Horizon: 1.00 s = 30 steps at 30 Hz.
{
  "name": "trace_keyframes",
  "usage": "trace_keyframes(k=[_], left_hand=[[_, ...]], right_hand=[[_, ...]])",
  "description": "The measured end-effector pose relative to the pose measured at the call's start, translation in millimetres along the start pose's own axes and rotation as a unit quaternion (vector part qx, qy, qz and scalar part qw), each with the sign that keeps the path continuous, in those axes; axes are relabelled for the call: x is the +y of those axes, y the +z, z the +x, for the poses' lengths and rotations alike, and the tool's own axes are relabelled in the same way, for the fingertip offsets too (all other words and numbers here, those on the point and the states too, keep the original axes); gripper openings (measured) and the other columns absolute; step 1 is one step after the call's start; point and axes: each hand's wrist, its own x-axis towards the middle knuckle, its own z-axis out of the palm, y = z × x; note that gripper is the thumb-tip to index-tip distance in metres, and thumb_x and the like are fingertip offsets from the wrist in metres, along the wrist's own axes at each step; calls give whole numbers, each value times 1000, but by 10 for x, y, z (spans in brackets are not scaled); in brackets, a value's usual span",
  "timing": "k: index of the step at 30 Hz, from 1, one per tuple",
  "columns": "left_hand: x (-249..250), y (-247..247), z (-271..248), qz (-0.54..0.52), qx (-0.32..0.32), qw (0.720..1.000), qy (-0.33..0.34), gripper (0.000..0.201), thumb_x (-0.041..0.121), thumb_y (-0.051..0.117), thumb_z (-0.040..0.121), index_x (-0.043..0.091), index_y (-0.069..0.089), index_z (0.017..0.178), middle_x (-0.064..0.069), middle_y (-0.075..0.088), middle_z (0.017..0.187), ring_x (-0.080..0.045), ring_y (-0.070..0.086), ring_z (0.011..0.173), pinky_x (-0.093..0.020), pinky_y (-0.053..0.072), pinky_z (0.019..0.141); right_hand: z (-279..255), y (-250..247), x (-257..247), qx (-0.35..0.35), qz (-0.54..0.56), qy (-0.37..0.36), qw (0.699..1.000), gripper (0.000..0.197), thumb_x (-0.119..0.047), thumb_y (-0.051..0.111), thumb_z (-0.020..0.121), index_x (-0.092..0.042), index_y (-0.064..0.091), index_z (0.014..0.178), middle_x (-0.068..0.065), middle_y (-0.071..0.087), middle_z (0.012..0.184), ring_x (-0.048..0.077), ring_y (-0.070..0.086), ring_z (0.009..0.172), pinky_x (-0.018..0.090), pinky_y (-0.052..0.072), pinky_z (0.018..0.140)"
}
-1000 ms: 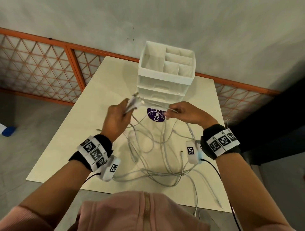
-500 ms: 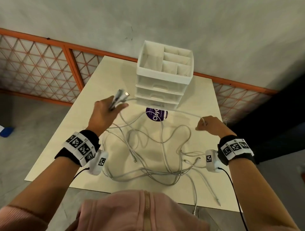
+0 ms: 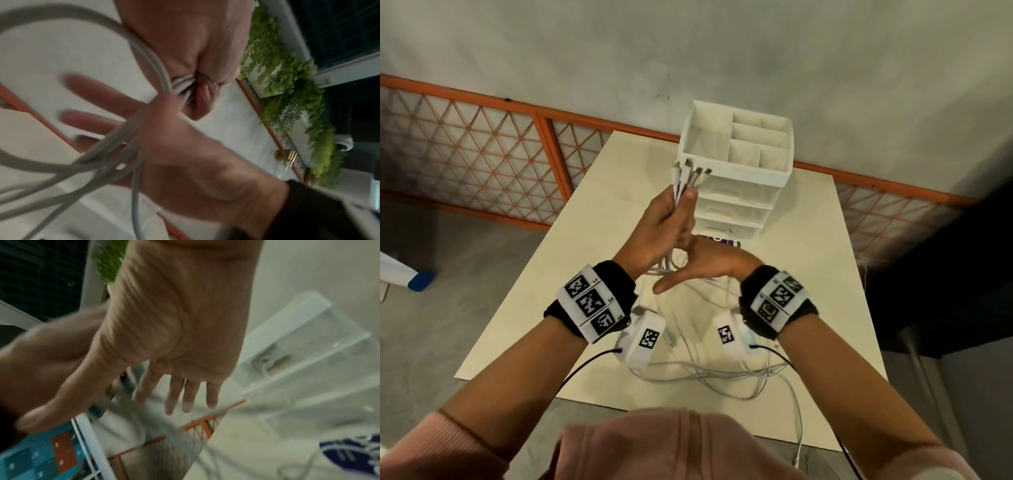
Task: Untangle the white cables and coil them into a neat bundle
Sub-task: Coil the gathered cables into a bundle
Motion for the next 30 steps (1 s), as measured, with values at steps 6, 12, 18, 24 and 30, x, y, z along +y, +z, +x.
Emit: trace_keyframes(k=[6,12,18,24,30], left_hand=[[254,-38,-17,-85,13,995,40,39,48,35,89,18,28,66,8,20,52,-6,17,42,-20,19,39],[253,-235,-15,-85,76,991,67,37,42,28,96,20,29,66,7,18,55,-8,14,44,-21,18,39],[159,-283,-20,-75,109,988,74,40,31,18,103,21,27,65,1,15,59,-9,13,46,-22,17,41],[202,-388,45,-81,140,983,86,40,31,18,104,20,23,65,4,16,55,-10,12,45,-23,16,41],[157,-330,54,-70,142,984,84,41,29,19,104,20,26,64,9,22,52,-8,15,44,-20,19,41]], right_hand=[[147,176,18,-9,109,-53,993,17,-25,77,77,-14,69,87,7,72,95,21,66,97,37,48,98],[155,111,275,4,52,-36,998,32,-39,64,86,-12,61,70,1,65,58,15,60,55,23,48,62],[49,-64,764,108,61,-8,992,15,-15,60,90,-6,62,102,1,64,81,9,61,70,25,46,76],[-46,-38,1194,142,18,-3,990,15,-10,61,89,-6,70,101,1,66,88,-10,58,64,7,45,67],[-27,-169,1250,149,30,19,988,16,-24,69,85,-10,67,93,2,67,78,-5,59,64,16,44,71]])
